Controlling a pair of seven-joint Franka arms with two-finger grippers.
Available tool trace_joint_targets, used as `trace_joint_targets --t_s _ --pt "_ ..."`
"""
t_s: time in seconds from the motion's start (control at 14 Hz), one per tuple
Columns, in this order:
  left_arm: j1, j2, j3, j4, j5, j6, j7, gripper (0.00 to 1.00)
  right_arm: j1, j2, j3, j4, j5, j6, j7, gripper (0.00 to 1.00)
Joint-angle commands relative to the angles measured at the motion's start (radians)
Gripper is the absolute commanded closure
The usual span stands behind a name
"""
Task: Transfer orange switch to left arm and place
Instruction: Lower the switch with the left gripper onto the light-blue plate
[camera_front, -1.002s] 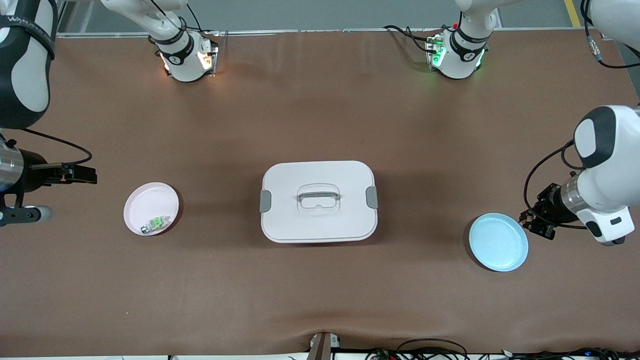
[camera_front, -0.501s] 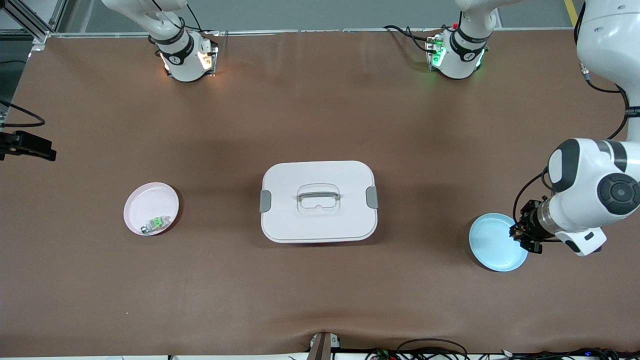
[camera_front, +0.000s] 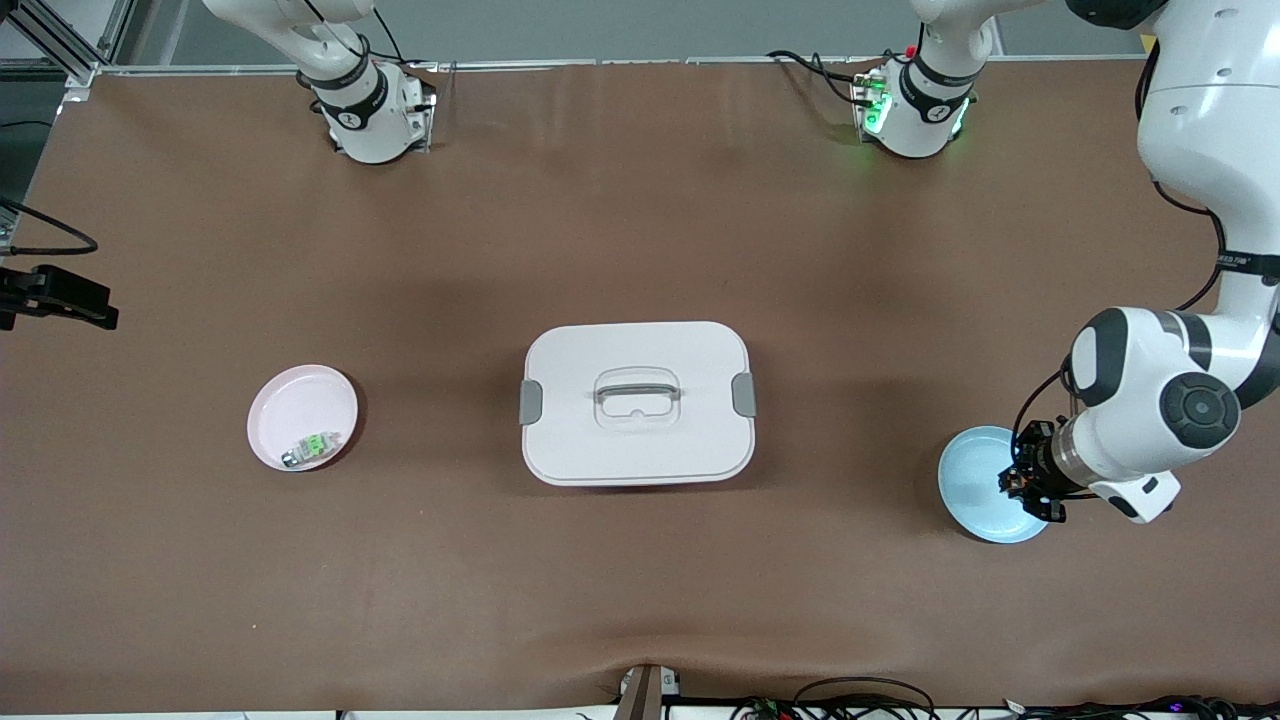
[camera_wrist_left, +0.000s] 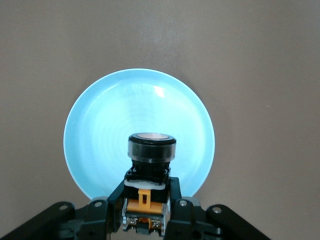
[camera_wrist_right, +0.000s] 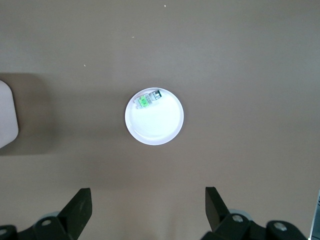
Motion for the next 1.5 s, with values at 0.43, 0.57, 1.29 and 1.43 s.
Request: trace_joint_targets --t_s 0.43,0.57,1.29,1.43 --pt "0.0 0.053 0.011 -0.035 0.052 0.051 -0.027 1.0 -0.016 -0.045 0.002 -0.018 0.054 -0.009 0.007 0.0" --pt "0.0 0.064 0.017 -0.035 0.046 0.051 -0.028 1.0 -0.014 -0.074 0.002 -0.065 0.054 -0.005 0.005 0.0" --pt "-0.002 0.101 0.023 -0.018 0.043 0.051 -0.047 1.0 -0.034 -0.216 -0.001 -0.321 0.056 0.084 0.01 0.0" --pt "-0.002 0.104 0.023 -0.018 0.046 0.051 -0.045 1.0 -0.034 -0.218 -0.001 -0.321 0.059 0.081 0.087 0.0"
